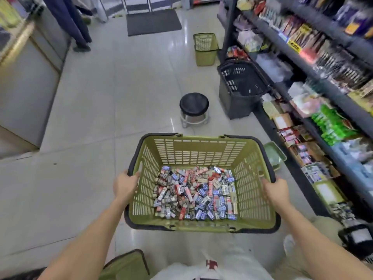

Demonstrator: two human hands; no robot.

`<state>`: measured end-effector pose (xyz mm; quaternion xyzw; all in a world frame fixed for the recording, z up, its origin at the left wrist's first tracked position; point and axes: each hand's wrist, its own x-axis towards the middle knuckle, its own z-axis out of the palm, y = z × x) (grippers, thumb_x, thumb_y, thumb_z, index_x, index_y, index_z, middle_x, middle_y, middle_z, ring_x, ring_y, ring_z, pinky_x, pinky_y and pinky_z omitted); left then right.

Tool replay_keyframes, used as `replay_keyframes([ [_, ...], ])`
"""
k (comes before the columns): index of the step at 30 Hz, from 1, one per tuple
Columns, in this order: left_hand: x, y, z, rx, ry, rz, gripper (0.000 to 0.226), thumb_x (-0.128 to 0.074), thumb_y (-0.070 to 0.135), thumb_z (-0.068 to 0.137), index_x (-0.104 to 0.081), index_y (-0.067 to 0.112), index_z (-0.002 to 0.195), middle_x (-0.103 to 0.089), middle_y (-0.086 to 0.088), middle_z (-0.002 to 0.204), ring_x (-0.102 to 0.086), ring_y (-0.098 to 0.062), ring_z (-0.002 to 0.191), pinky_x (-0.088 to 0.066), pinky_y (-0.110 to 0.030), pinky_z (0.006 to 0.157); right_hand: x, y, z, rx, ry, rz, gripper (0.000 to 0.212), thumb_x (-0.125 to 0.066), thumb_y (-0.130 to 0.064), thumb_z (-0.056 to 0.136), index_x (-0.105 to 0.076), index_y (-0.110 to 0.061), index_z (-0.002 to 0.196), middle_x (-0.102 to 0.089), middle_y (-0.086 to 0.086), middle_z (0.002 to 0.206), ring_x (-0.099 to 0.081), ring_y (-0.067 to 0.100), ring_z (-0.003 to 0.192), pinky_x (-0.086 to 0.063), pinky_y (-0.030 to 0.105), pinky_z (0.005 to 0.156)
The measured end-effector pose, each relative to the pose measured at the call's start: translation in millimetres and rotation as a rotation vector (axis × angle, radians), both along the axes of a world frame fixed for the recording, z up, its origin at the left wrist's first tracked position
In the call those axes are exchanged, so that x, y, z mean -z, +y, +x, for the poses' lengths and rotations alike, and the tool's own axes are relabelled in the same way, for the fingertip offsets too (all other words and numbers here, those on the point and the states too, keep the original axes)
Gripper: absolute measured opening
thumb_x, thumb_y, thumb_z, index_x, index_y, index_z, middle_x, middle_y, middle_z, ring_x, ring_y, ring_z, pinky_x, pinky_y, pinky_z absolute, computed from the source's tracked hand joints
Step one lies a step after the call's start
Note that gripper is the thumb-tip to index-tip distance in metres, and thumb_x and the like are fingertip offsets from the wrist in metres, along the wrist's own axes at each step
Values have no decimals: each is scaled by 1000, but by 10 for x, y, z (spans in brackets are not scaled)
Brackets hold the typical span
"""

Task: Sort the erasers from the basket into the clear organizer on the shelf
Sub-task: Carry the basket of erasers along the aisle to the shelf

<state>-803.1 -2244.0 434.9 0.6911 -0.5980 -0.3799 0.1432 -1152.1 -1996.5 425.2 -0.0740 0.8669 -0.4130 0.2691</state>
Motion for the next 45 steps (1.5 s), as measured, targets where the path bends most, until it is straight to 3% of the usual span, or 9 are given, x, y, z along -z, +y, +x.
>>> replay_keyframes([
  [3,78,-592,-600,-2,-12,-7,16,-58,32,88,-57,17,87,-68,-15,79,-64,-35,77,-54,-44,75,71,-595,-636,-1,3,15,21,-52,-5,87,-50,-12,67,-49,3,57,-46,20,50,-35,25,47],
  [9,-17,-1708,-1726,-53,-19,-9,19,-59,33,88,-61,14,87,-67,-13,73,-65,-35,73,-55,-45,71,-2,-1846,-1842,-31,66,75,12,-55,-10,88,-56,1,84,-54,13,66,-52,27,60,-39,30,56],
  [11,-65,-2066,-2029,-62,-11,-8,19,-60,31,89,-61,12,88,-67,-13,72,-65,-35,72,-55,-43,69,-41,-2244,-2166,-43,91,97,15,-56,-13,88,-55,0,80,-57,16,70,-56,30,65,-40,32,57],
  [17,-61,-3361,-2976,-51,24,-5,15,-60,27,88,-61,12,90,-67,-18,78,-64,-39,76,-54,-45,71,-45,-3429,-3008,-32,122,126,30,-58,-16,88,-44,-16,61,-53,8,55,-51,26,53,-33,25,46],
  [20,13,-4098,-3465,17,4,-13,19,-59,28,90,-62,10,93,-65,-13,70,-64,-34,67,-53,-41,67,39,-4007,-3365,3,100,138,28,-58,-17,88,-46,-15,63,-53,9,53,-49,25,48,-33,26,46],
  [27,-5,-5828,-4650,201,-34,9,18,-57,30,91,-57,13,96,-66,-14,77,-64,-36,75,-53,-42,71,36,-5189,-4100,160,92,152,9,-58,-12,86,-56,-5,81,-59,14,66,-56,28,59,-41,29,53],
  [33,-146,-6858,-5733,333,-44,-9,17,-58,31,89,-56,14,91,-64,-13,74,-64,-35,73,-53,-44,70,-5,-5799,-4673,322,83,138,10,-56,-11,88,-57,-2,84,-61,19,72,-56,30,61,-43,31,56],
  [39,-146,-7434,-6870,412,-44,-55,16,-60,30,88,-57,14,92,-64,-12,70,-64,-33,67,-53,-42,66,115,-6194,-5483,432,63,94,14,-56,-11,87,-58,2,82,-61,24,71,-58,33,62,-51,44,62],
  [45,-169,-7689,-7883,463,-71,-39,16,-58,30,89,-58,14,90,-64,-11,70,-63,-33,69,-54,-45,69,240,-6367,-6298,505,-1,103,15,-57,-13,89,-58,1,86,-61,19,68,-59,31,59,-50,38,59],
])
